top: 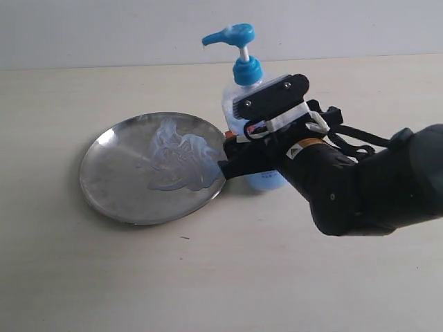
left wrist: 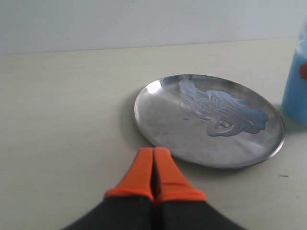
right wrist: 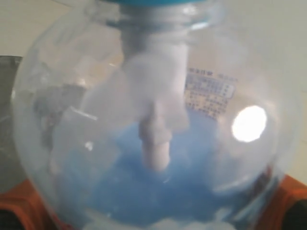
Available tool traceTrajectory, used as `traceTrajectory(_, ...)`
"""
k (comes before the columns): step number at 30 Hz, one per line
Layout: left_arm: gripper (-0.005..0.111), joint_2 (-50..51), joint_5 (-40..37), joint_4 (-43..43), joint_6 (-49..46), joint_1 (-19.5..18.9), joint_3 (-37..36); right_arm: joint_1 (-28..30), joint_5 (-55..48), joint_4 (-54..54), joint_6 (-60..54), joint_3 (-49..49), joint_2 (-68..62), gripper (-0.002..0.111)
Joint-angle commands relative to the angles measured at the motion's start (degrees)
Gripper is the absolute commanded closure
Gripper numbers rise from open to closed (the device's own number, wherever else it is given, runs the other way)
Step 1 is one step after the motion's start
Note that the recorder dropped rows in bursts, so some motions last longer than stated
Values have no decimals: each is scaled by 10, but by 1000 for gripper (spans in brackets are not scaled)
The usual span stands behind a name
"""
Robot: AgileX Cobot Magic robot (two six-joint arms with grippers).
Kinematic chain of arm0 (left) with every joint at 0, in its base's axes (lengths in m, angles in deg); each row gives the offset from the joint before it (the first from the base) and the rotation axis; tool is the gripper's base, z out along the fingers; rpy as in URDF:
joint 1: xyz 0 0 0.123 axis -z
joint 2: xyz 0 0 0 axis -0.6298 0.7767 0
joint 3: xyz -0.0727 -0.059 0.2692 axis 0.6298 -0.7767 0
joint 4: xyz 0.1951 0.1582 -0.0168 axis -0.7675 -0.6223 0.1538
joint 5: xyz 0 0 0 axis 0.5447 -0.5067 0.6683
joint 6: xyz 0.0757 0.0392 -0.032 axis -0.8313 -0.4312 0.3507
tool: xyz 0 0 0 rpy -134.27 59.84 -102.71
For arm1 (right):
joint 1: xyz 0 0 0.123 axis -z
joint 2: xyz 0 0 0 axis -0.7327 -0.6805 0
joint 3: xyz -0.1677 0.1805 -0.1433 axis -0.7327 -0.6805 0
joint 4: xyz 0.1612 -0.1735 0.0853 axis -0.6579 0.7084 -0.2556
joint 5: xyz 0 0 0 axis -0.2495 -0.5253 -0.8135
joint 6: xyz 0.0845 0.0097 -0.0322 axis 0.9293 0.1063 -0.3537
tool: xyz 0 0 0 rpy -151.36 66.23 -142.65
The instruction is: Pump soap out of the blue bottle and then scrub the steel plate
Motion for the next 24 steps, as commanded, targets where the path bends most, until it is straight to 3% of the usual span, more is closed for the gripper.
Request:
traceTrajectory(1, 107, -3, 8, 1, 0, 0, -2, 13, 42, -19, -81, 54, 16, 108)
traceTrajectory(24, 107, -3, 8, 1, 0, 0, -2, 92, -102, -5, -192, 238, -86, 108)
